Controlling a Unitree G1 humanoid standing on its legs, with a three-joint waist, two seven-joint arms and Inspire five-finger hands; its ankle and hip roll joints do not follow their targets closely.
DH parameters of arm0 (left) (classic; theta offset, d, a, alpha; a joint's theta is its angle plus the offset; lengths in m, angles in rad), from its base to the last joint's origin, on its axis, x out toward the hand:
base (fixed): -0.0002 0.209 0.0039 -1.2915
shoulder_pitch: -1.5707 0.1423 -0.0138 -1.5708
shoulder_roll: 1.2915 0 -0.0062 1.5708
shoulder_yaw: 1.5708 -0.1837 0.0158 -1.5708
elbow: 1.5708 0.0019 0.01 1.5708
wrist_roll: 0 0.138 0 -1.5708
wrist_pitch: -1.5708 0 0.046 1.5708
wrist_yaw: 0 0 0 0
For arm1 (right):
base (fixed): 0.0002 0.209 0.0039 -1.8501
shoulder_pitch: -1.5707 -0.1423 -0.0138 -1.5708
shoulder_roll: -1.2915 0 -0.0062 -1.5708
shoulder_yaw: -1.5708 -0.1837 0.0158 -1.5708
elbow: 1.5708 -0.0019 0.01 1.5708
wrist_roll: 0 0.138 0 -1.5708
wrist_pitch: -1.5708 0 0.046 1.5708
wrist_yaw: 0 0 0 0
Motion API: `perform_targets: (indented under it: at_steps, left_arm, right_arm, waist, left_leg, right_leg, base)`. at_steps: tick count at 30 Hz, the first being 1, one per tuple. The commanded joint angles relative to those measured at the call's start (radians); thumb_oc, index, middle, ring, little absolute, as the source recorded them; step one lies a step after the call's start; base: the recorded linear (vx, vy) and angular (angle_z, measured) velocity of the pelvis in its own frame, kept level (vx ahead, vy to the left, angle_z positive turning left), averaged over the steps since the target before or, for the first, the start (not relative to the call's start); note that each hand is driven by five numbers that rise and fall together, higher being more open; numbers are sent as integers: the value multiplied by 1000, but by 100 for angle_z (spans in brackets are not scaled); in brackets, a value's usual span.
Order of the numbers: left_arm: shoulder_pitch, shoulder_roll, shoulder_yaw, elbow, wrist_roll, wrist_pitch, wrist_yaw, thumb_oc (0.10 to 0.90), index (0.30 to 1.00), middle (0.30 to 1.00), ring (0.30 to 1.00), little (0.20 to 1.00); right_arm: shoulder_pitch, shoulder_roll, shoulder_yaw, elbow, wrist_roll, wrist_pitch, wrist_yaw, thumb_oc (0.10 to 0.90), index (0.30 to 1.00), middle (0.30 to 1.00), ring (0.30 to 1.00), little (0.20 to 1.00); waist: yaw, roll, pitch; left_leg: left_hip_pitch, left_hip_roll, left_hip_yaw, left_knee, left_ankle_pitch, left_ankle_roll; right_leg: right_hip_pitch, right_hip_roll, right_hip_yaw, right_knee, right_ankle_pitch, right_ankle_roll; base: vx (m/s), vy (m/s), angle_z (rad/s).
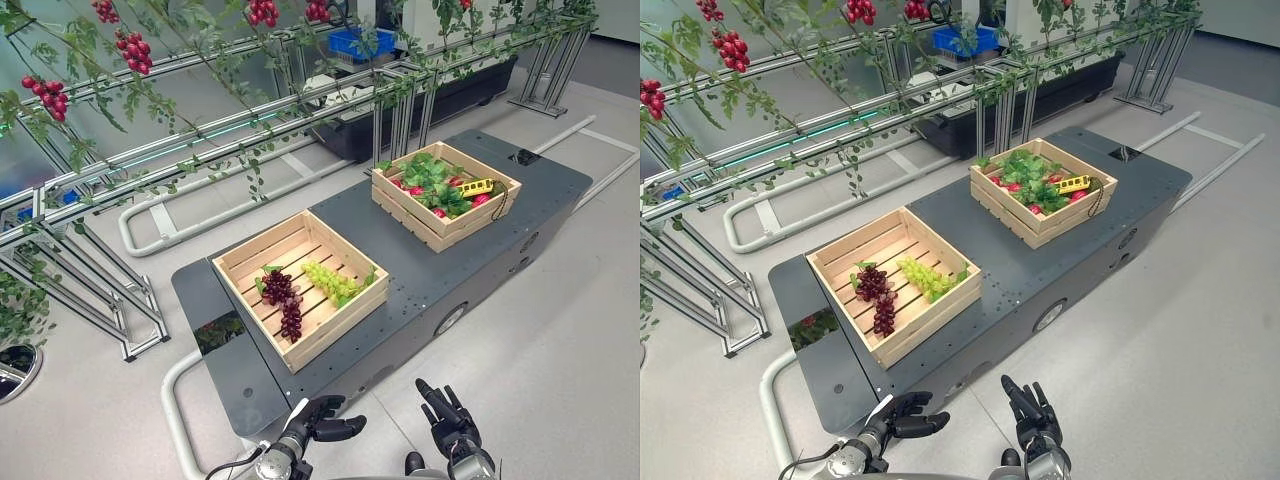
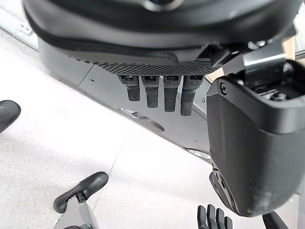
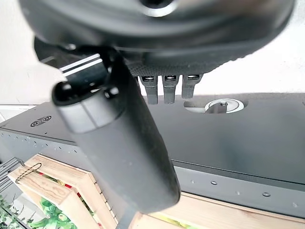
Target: Pick up the fruits from the basket on one side to the basket on the other side
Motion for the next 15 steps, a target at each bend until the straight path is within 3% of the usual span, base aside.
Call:
perform_targets:
  at_steps: [1,9,15]
  left_arm:
    - [-80,-7,-2,-32,-8,-78,26,800,900,900,900,900]
    - [-83,-5,2,-42,6,-101,8,800,900,900,900,900]
    - [-103,21,3,-109,35,-210,117,800,900,900,900,900]
  right_arm:
    - [-76,26,34,-26,-55,-22,-10,800,900,900,900,900]
    - [-73,35,36,-35,-41,-32,-20,800,900,900,900,900]
    - [-74,35,37,-49,-48,-35,-47,800,900,900,900,900]
  waist:
    - [-17,-26,41]
    - [-5,-36,43]
    - [2,-30,50]
  left_leg:
    - [-9,-18,-16,9,-55,63]
    - [-11,-17,-26,9,-57,61]
    - [-12,-23,-39,9,-54,58]
  right_leg:
    - [62,-22,9,2,-67,-22]
    - [65,-23,-10,2,-69,-22]
    - [74,-28,-28,2,-72,-22]
  base:
    - [0,0,0]
    - [0,0,0]
    - [0,0,0]
